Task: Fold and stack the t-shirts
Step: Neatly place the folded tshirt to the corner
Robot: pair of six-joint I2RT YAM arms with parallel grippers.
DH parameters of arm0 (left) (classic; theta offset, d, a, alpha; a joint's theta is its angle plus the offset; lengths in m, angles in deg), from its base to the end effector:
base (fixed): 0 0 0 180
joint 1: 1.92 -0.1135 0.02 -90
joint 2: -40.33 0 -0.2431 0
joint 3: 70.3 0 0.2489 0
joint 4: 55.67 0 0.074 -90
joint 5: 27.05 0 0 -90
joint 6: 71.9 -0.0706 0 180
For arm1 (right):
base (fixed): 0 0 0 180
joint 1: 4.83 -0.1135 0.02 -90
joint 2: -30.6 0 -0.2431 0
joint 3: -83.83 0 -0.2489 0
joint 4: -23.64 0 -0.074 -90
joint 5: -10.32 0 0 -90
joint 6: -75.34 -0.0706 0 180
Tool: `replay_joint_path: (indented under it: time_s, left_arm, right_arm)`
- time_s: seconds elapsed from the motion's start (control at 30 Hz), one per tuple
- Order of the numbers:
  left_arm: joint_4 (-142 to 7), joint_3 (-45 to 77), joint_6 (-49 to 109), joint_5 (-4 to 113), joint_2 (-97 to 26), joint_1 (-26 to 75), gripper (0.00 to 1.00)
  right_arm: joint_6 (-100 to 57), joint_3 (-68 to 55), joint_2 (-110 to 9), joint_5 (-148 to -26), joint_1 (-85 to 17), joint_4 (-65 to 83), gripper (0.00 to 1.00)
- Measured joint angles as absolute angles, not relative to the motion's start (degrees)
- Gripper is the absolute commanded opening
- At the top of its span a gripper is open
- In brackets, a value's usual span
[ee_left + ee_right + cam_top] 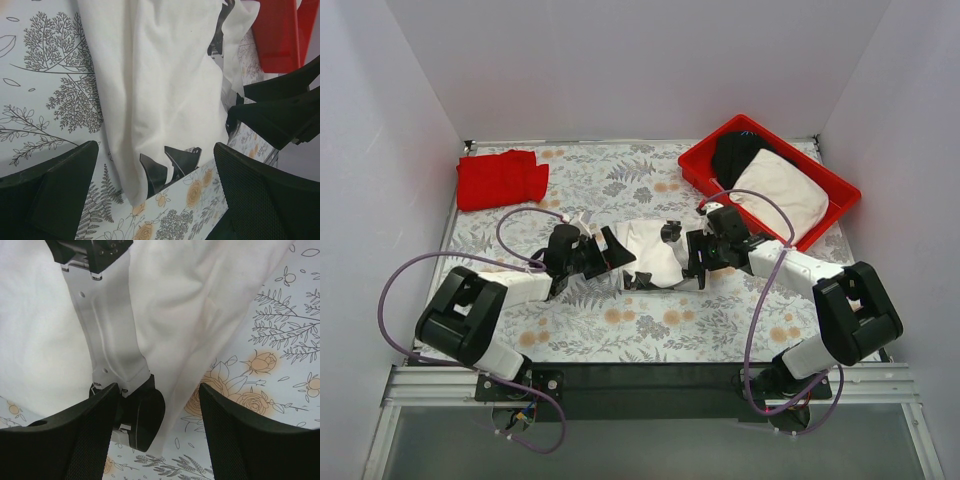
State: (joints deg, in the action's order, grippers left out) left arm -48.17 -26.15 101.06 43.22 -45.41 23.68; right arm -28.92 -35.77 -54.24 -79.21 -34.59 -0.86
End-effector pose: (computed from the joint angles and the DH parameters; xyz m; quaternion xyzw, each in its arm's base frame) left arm 0.2642 -0.1530 0.1120 -0.3472 0.8020 -0.4633 0.1468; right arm 0.2778 0.1582 0.1436 -0.1249 0.9281 0.1279 0.3266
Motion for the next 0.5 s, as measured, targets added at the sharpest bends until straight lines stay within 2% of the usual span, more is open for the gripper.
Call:
replay_joint_path:
  time_s: [0.5]
  left_arm:
    - [-37.94, -23.20, 102.51, 42.79, -55.75, 24.16, 0.93]
  right_arm:
    - [-29.49, -36.16, -58.91, -77.46, -35.22, 1.55, 0.57]
